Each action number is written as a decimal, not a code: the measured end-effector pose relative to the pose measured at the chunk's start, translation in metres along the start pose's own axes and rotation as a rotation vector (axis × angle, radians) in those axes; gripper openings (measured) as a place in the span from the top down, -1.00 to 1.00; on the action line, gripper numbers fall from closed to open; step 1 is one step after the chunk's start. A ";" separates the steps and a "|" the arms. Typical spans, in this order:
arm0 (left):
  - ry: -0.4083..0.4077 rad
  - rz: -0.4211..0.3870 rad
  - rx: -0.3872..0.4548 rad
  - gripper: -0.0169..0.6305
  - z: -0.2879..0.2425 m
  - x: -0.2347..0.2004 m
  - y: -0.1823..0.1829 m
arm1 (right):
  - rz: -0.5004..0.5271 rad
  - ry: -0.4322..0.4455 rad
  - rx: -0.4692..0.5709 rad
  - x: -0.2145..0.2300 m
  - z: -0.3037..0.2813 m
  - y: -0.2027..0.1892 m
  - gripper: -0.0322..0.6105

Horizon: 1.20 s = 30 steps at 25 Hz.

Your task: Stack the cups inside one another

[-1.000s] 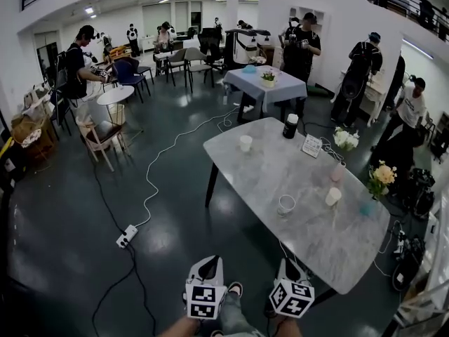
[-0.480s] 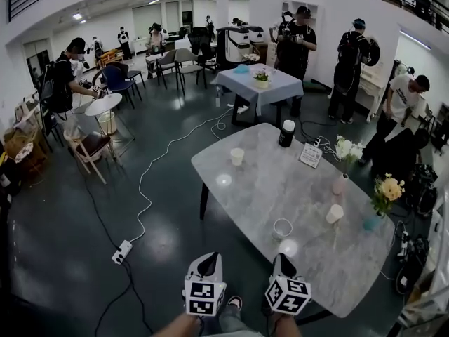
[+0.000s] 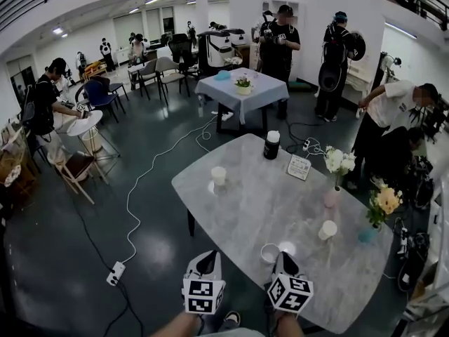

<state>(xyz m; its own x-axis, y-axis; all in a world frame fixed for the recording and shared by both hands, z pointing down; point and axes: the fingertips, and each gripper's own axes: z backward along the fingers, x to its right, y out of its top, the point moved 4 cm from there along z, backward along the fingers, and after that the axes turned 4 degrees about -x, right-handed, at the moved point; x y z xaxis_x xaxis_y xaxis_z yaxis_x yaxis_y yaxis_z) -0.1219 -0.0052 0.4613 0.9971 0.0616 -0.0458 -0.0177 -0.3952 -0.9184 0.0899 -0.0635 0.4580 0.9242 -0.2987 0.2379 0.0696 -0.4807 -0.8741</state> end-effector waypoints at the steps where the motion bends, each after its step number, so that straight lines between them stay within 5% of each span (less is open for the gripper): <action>1: -0.003 -0.002 0.002 0.95 -0.007 0.000 0.003 | -0.002 -0.003 0.002 0.003 -0.006 0.004 0.88; 16: -0.037 0.009 -0.034 0.95 -0.070 -0.021 0.017 | -0.041 -0.053 -0.012 0.014 -0.052 0.024 0.88; 22: -0.163 -0.029 -0.037 0.95 -0.113 -0.024 0.032 | -0.096 -0.171 0.014 0.022 -0.062 0.031 0.88; 30: -0.365 -0.178 -0.032 0.95 -0.178 -0.040 0.068 | -0.191 -0.329 0.106 0.007 -0.096 0.049 0.88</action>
<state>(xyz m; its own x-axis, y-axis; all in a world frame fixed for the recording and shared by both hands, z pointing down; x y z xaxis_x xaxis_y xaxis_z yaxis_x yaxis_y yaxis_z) -0.1492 -0.1983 0.4704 0.8922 0.4507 -0.0288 0.1611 -0.3772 -0.9120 0.0639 -0.1683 0.4578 0.9606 0.0763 0.2673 0.2746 -0.4096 -0.8699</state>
